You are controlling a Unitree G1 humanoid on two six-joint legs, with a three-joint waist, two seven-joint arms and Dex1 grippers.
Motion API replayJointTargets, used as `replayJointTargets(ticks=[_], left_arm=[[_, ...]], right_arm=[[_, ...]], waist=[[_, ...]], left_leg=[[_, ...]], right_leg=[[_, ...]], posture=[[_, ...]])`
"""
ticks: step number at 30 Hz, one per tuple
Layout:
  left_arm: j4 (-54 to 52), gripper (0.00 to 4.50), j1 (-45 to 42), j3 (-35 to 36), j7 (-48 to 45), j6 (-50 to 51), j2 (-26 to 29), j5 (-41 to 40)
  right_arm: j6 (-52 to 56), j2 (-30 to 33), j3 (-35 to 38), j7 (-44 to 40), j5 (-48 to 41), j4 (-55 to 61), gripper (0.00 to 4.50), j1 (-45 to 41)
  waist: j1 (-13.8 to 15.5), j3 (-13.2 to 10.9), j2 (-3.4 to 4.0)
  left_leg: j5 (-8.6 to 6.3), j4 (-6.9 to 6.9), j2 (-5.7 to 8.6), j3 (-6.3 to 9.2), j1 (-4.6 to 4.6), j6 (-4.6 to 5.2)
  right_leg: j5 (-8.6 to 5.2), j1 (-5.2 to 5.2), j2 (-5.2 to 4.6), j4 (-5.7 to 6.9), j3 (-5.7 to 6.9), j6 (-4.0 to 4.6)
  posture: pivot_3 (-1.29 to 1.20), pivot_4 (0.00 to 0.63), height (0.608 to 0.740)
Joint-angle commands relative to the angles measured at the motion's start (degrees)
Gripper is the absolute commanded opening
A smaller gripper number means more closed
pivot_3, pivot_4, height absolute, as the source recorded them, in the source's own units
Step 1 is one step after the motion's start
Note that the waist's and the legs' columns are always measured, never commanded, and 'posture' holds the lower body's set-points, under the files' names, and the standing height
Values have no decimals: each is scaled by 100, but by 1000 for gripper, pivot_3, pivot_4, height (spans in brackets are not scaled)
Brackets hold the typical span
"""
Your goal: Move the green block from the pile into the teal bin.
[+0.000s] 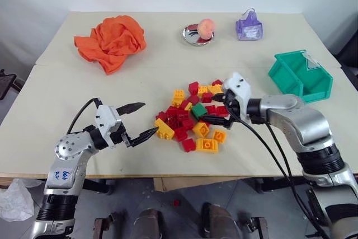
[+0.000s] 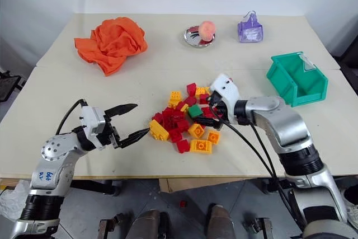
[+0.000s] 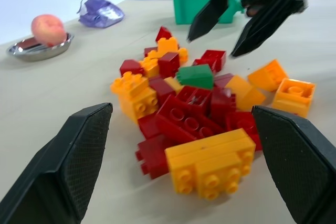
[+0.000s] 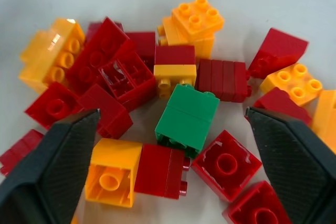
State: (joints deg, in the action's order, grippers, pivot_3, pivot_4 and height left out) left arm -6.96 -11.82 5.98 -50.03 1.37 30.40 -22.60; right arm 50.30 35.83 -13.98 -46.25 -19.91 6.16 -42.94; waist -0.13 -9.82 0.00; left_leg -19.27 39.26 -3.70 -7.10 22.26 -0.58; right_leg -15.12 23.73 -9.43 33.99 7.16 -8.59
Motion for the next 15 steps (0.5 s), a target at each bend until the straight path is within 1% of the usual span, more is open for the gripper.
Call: replayJointTargets(ticks=[1, 5, 10, 13, 15], left_arm=[[-355, 4500, 127, 33, 106, 24, -27, -63], [-489, 4500, 196, -28, 208, 71, -99, -38], [-529, 4500, 194, -57, 227, 104, -112, -40], [-517, 4500, 179, -64, 224, 106, -114, -32], [-508, 4500, 163, -65, 232, 112, -119, -31]], right_arm=[[-15, -162, -121, 215, 302, -206, 4481, -206], [-145, -341, -331, 318, 617, -498, 4481, -295], [-324, -620, -330, 349, 791, -872, 4481, -304], [-475, -673, -416, 297, 930, -921, 3938, -298], [-565, -707, -446, 246, 991, -928, 3237, -289]], waist=[[-16, 0, 0], [-12, 0, 0], [-25, 0, 0], [-18, 0, 0], [-24, 0, 0]], left_leg=[[0, 0, 0, -3, 0, 0], [0, 0, 0, -2, 1, 0], [0, -1, 0, -3, 0, 0], [0, -1, 0, -3, 0, 0], [0, -1, 0, -3, 0, 0]], right_leg=[[0, 0, 0, 0, -2, 0], [0, 1, 0, 0, 0, 0], [0, 1, 0, 0, 0, 0], [0, 1, 0, 0, 0, 0], [0, 1, 0, 0, -1, 0]], posture=[[0, 150, 740], [0, 150, 740], [0, 150, 740], [0, 150, 740], [0, 150, 740]])
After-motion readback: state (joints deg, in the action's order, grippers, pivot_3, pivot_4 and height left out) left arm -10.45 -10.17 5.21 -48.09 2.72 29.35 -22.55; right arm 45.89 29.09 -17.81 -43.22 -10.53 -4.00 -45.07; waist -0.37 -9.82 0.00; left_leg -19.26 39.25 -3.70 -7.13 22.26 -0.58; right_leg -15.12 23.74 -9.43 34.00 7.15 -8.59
